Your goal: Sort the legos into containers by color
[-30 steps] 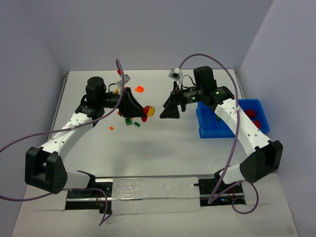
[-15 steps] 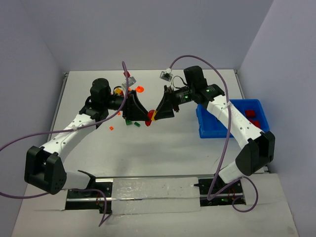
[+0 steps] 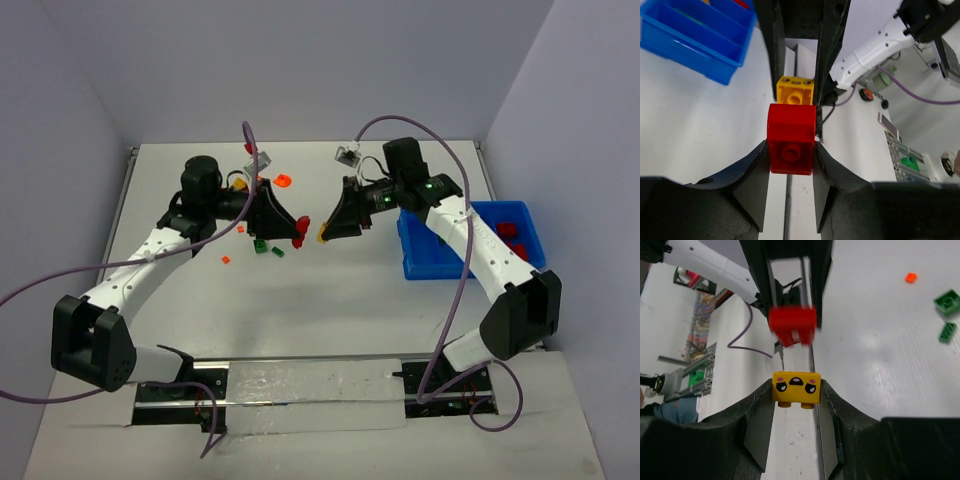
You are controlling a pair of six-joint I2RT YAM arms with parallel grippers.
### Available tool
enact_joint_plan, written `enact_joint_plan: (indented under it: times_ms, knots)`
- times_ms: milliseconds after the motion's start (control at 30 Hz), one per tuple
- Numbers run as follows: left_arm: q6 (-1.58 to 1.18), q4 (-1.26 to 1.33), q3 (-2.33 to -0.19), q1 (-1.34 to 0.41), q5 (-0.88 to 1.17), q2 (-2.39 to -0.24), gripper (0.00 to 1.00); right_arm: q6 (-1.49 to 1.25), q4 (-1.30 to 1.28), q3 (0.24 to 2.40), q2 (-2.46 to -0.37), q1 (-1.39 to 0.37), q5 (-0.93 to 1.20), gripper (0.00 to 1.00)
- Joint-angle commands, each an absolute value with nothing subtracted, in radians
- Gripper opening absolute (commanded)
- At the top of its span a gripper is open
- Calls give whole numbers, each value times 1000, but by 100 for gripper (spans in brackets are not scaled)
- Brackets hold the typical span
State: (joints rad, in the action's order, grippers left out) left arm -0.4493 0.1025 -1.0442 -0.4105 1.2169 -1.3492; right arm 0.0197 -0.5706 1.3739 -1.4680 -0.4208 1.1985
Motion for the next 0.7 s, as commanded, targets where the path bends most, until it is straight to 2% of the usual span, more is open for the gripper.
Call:
enact_joint_plan:
  times_ms: [0, 133, 233, 300, 400, 500, 667]
  knots:
    - [-481, 166, -1112, -321, 1212, -1368, 0, 203, -766, 1339, -1415, -312, 1190, 10]
    - [-482, 170, -1178, -286, 1202, -1393, 0, 445, -1008, 1304, -1415, -134, 1146, 9]
    - [-417, 99, -1204, -304, 1125, -1403, 0, 570, -1100, 1316, -1432, 29, 993, 8]
    - [-347, 14, -1223, -331, 1016, -1415, 0, 582, -1093, 1326, -1447, 161, 822, 3]
    - [-233, -115, -1258, -390, 864, -1435, 0, 584, -1050, 1356, -1478, 320, 600, 1]
    - [-180, -164, -1299, -431, 698, -1467, 0, 584, -1010, 1395, -1540, 420, 448, 1]
    - [-183, -186, -1351, -438, 623, -1512, 0, 551, -920, 1450, -1632, 472, 222, 1]
